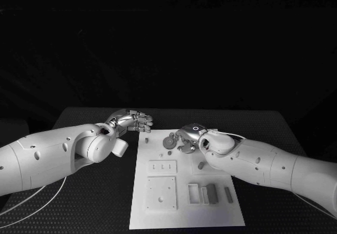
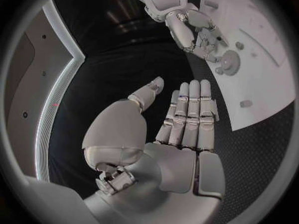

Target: Assemble the parts on the task board

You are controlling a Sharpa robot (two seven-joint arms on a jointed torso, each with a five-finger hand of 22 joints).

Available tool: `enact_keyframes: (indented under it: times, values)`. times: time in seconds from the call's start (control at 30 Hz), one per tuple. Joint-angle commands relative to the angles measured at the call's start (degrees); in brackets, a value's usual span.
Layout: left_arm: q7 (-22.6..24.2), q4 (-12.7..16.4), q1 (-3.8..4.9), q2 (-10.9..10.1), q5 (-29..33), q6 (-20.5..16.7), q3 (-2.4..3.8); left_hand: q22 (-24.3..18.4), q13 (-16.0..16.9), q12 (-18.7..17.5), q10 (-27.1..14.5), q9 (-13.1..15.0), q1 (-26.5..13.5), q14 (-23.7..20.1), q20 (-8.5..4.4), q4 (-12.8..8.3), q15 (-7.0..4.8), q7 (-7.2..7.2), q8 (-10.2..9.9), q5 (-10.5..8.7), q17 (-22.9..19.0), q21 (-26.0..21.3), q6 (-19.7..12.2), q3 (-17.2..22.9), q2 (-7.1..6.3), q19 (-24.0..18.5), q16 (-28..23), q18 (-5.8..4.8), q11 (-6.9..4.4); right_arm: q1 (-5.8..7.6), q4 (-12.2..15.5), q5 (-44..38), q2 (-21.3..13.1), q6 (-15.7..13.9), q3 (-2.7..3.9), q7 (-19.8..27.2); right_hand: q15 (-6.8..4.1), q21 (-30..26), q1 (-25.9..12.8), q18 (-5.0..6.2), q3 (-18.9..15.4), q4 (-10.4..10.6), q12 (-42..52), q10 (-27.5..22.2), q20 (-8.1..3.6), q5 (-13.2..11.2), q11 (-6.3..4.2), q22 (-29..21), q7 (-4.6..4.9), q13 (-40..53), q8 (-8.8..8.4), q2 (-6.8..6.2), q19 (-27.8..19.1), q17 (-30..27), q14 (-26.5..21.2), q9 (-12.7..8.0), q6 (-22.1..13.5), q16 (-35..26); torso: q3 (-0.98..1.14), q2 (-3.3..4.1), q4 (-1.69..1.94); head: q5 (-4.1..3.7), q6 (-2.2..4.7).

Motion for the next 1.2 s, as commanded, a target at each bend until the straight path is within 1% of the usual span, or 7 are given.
enact_keyframes:
  times: [0.03, 0.23, 0.53, 0.63, 0.83, 1.07, 1.2]
  values:
    - [0.27, 0.22, 0.07, 0.01, -0.11, 0.45, 0.06, 0.09, 0.07, -0.33, 0.15, -0.04, -0.29, 0.10, -0.13, 0.06, 0.29, 0.14, -0.39, 0.20, 0.07, -0.32, -0.29, -0.20, 0.01, -0.38, -0.25, 0.30, 0.33, 0.06, 0.72, 0.99, -0.16, 0.18, 0.02, 0.19, 0.11, -0.21, -0.12, 0.69, 0.14, 0.17, 0.26, -0.23, -0.12, 0.23, -0.21, 0.94, 1.20, -0.07, -0.06, 0.05, -0.43, 0.09, -0.36, -0.09, 0.68, -0.25, 0.06, 0.02, -0.06, -0.01, 0.11]
    - [0.40, 0.34, 0.07, -0.02, -0.11, 0.38, 0.07, 0.10, 0.07, -0.37, 0.14, -0.04, -0.28, 0.10, -0.12, 0.05, 0.29, 0.15, -0.40, 0.20, 0.09, -0.33, -0.31, -0.19, -0.01, -0.39, -0.29, 0.30, 0.34, 0.30, 1.52, 1.27, -1.68, -4.46, 0.46, 1.19, 0.18, -0.10, 0.30, 0.69, 0.21, -0.21, 0.47, -0.19, -0.17, 0.23, -0.14, 0.98, 1.27, -0.07, -0.07, -0.27, -0.33, 0.12, -0.31, -0.15, 0.69, -0.14, 0.05, 0.01, -0.09, -0.15, 0.32]
    - [0.85, -0.29, 0.08, -0.32, -0.11, 0.18, 0.07, 0.12, 0.09, -0.41, 0.15, -0.03, -0.21, 0.09, -0.12, 0.00, 0.30, 0.15, -0.40, 0.20, 0.13, -0.36, -0.30, -0.17, -0.05, -0.41, -0.34, 0.32, 0.34, 2.45, 5.73, 5.64, -6.37, -7.20, 2.69, 4.84, 0.13, 0.13, 1.44, 0.69, 0.36, -1.32, 0.88, 0.05, -0.34, 0.23, -0.20, 0.97, 1.21, -0.17, 0.09, -1.25, 0.04, 0.10, -0.01, -0.21, 0.98, 0.02, 0.24, -0.04, -0.25, -0.31, 0.86]
    - [1.19, -1.09, 0.07, -0.07, -0.12, 0.30, 0.07, 0.13, 0.13, -0.41, 0.23, 0.01, -0.13, 0.10, -0.11, -0.03, 0.30, 0.12, -0.35, 0.20, 0.17, -0.37, -0.21, -0.13, -0.02, -0.42, -0.38, 0.32, 0.31, 3.83, 7.16, 9.53, -8.81, -6.50, 3.10, 7.38, 0.12, 0.11, 1.89, 0.69, 0.45, -1.78, 0.92, 0.01, -0.36, 0.23, -0.21, 0.95, 1.19, -0.25, 0.15, -1.53, 0.01, 0.06, 0.00, -0.23, 1.09, -0.02, 0.19, -0.18, -0.42, -0.49, 1.16]
    - [1.29, -2.48, 0.04, 0.22, -1.82, 0.84, 0.05, 0.32, 0.66, 0.25, 1.95, 0.27, 0.01, 0.73, -0.17, -0.03, 0.13, -0.29, 0.14, 0.20, 0.60, -0.31, 0.75, -0.09, 0.31, -0.17, -0.31, 0.38, -0.40, 5.18, 7.60, 17.53, -14.02, -2.10, 3.14, 12.68, 0.09, -0.06, 2.58, 0.69, 0.56, -2.67, 0.88, -0.29, -0.28, 0.23, -0.27, 0.90, 1.11, -0.43, 0.49, -1.56, -0.25, -0.05, -0.21, -0.16, 1.66, -0.22, 0.52, -0.48, -1.32, -0.44, 1.62]
    - [1.66, -3.27, -0.07, 0.52, -1.95, 1.04, 0.03, 0.43, 0.86, 0.13, 2.26, 0.36, 0.09, 0.94, -0.27, -0.18, 0.04, -0.50, 0.27, 0.19, 0.95, -0.41, 1.18, -0.11, 0.42, -0.18, -0.44, 0.29, -0.56, 5.15, 5.84, 19.27, -18.33, 1.35, 3.10, 16.57, 0.13, -0.29, 3.23, 0.69, 0.40, -3.95, 0.91, -0.78, 0.04, 0.22, -0.24, 0.93, 1.12, -0.57, 0.81, -1.97, -0.85, -0.06, -0.62, -0.11, 2.19, -0.32, 1.00, -0.75, -2.20, -0.27, 1.72]
    - [1.66, -3.33, -0.18, 0.47, -1.95, 1.03, 0.03, 0.44, 0.85, -0.07, 2.09, 0.33, 0.09, 0.80, -0.24, -0.23, 0.11, -0.46, 0.18, 0.20, 1.00, -0.49, 1.09, -0.12, 0.43, -0.27, -0.61, 0.24, -0.46, 4.50, 5.10, 19.30, -19.68, 2.41, 2.93, 17.30, 0.15, -0.34, 3.29, 0.69, 0.33, -4.18, 0.92, -0.91, 0.13, 0.22, -0.23, 0.93, 1.13, -0.61, 0.81, -2.23, -0.99, -0.05, -0.74, -0.13, 2.19, -0.34, 1.28, -0.76, -2.38, -0.46, 1.72]
